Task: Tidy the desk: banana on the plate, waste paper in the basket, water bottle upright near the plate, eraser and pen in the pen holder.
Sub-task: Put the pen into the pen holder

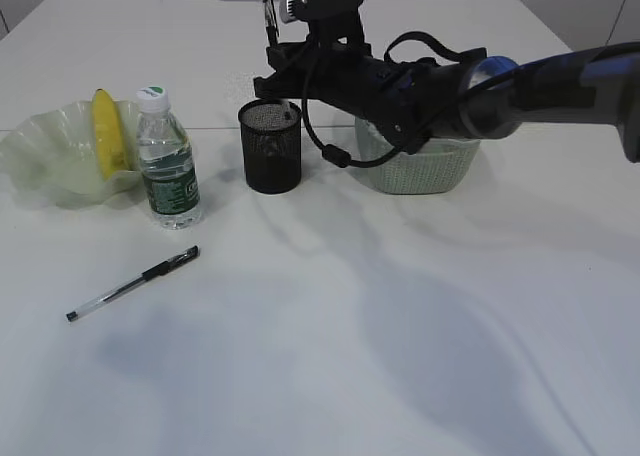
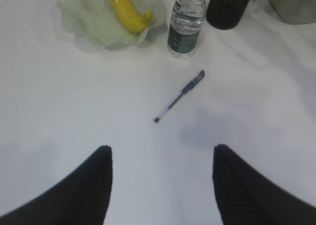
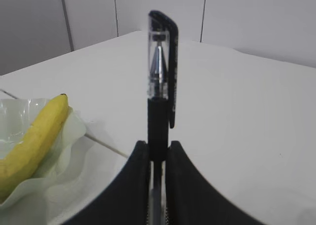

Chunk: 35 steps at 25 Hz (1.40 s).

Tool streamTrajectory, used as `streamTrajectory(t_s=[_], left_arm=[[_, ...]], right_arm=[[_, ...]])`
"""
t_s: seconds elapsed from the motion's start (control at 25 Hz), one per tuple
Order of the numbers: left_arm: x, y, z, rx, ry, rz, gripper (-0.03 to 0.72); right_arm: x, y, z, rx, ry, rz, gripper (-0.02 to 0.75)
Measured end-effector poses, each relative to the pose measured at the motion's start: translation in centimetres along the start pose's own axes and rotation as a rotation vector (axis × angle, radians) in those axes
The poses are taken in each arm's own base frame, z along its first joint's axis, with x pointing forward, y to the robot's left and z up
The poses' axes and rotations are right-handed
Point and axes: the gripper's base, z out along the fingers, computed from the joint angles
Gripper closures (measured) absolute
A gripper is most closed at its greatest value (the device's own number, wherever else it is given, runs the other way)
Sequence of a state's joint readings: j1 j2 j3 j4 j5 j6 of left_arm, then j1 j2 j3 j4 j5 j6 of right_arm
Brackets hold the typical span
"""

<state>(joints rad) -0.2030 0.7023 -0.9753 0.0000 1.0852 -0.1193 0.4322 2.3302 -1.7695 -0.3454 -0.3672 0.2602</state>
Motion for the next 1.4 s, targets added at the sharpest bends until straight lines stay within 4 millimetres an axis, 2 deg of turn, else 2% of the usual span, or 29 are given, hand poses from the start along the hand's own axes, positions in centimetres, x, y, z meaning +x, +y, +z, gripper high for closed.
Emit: streamTrajectory(t_s=[0.16, 0.68, 0.88, 1.2, 1.4], left_arm=[[0.0, 0.0, 0.0, 0.0, 0.0, 0.0, 0.235], [0.0, 0.0, 0.0, 0.0, 0.0, 0.0, 0.235], [0.0, 0.0, 0.0, 0.0, 0.0, 0.0, 0.235], [0.0, 0.0, 0.0, 0.0, 0.0, 0.0, 0.235], [0.0, 0.0, 0.0, 0.0, 0.0, 0.0, 0.235]], right_arm=[[1.3, 0.2, 0.3, -0.013, 0.026, -0.008, 0.699], [2.5, 0.3, 0.6, -0.03, 0.039, -0.028, 0.694], [2.4, 0.3, 0.6, -0.031, 0.037, -0.031, 0.643], [2.4, 0.4, 0.6, -0.034, 0.033, -0.034, 0.461], [2.4, 0.4, 0.6, -0.034, 0.031, -0.034, 0.437]])
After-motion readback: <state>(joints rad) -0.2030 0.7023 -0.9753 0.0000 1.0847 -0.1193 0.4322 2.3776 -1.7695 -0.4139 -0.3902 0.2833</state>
